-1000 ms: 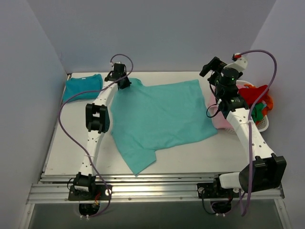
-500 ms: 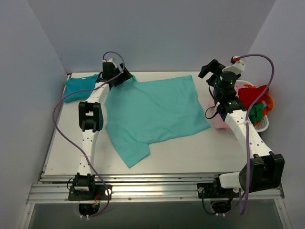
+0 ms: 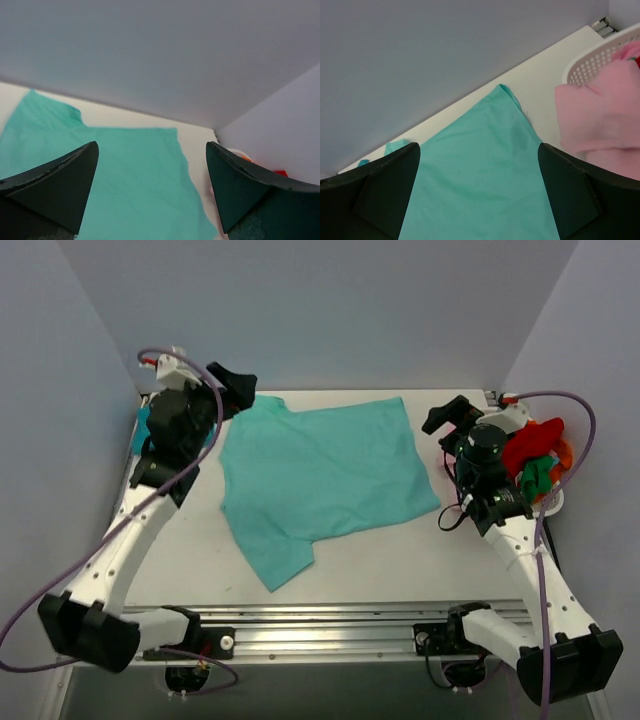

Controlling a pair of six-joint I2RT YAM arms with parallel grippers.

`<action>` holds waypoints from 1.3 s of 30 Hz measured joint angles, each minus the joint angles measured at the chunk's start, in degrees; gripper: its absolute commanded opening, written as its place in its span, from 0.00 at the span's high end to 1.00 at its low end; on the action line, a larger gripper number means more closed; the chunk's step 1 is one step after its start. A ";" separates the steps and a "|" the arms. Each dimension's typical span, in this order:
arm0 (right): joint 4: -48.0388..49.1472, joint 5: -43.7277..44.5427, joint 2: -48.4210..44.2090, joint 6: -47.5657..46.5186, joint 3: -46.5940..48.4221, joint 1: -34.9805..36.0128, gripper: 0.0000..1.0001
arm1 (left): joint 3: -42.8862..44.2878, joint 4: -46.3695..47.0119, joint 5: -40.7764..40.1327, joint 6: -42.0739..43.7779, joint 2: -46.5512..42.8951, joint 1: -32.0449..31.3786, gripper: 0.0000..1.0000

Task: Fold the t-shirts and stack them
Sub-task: Flatten the tshirt out, then fold the tshirt

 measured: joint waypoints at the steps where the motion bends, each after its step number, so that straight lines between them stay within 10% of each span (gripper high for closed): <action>1: -1.38 0.63 -2.23 1.03 -2.19 0.79 0.00 | -5.14 0.70 -3.43 -0.42 -5.35 -3.02 0.01; 12: -18.12 3.54 -18.88 11.13 -19.47 3.76 0.00 | -39.65 -24.52 -24.06 -18.86 -12.74 -29.99 0.10; 30: -23.10 4.76 -17.53 11.93 -19.87 3.96 0.00 | -45.90 -37.33 -29.92 -50.18 -10.95 -57.18 0.13; 39: -20.61 5.42 -14.45 10.99 -19.87 3.96 0.00 | -45.42 -36.48 -34.60 -56.78 -7.15 -59.19 0.15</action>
